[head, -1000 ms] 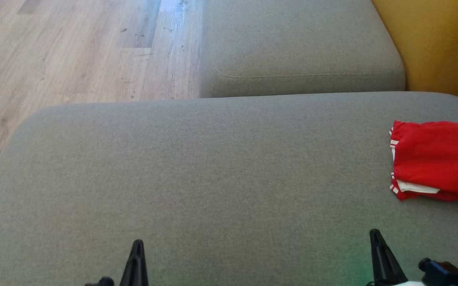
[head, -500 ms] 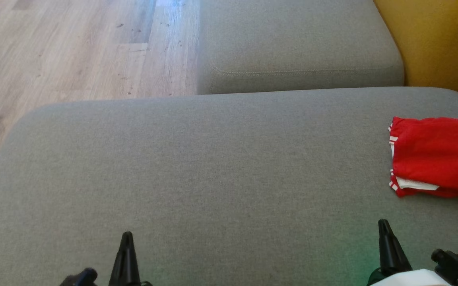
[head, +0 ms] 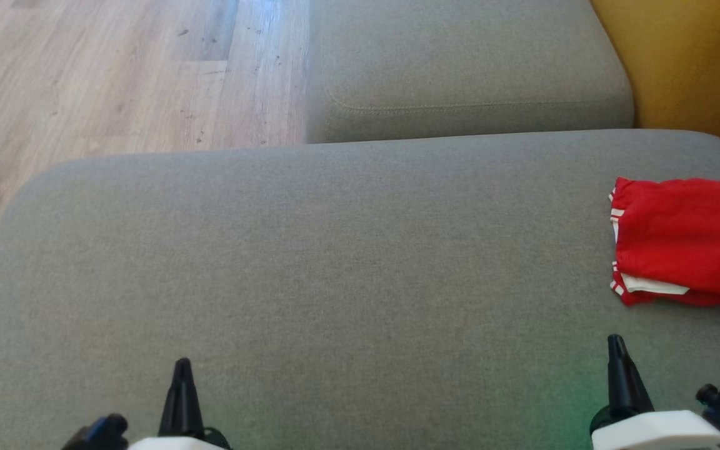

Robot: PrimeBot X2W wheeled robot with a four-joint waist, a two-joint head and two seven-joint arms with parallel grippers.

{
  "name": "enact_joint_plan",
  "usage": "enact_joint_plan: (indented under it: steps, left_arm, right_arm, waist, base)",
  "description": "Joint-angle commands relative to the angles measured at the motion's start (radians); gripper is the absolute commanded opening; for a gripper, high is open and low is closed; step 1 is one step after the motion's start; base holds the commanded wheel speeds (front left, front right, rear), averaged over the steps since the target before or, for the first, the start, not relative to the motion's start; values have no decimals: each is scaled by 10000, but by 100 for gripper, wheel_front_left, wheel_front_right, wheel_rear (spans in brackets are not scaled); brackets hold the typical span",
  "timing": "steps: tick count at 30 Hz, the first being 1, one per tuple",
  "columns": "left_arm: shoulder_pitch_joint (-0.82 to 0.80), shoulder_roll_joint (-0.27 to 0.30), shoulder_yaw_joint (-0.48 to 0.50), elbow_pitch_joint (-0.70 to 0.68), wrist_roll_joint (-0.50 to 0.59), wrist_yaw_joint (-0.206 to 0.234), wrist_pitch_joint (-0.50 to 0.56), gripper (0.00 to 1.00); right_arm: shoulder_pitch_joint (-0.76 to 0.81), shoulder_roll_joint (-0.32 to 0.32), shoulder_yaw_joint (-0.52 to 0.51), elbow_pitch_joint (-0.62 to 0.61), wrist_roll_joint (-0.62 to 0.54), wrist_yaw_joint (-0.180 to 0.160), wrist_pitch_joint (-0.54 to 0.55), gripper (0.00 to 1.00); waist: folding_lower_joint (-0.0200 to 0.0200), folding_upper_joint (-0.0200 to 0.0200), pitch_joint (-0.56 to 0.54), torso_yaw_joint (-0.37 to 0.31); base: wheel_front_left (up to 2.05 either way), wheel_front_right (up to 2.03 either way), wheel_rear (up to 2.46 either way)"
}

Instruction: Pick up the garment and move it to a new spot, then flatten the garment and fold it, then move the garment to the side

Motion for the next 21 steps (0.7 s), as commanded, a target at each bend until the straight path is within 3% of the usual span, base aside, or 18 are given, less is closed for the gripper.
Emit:
enact_joint_plan:
  steps: [1,21]
  left_arm:
    - [-559,108,288,-277,-283,-98,56,0]
    - [-1015,141,876,-128,-2537,-476,586,0]
  right_arm:
    - [-548,-145,4,-306,296,-2,71,0]
    - [-1045,-167,-290,-295,2538,-3,629,0]
  waist:
    - [-1,0,14,-8]
    - [-1,0,221,-119]
  base:
    - [0,0,0]
    - [0,0,0]
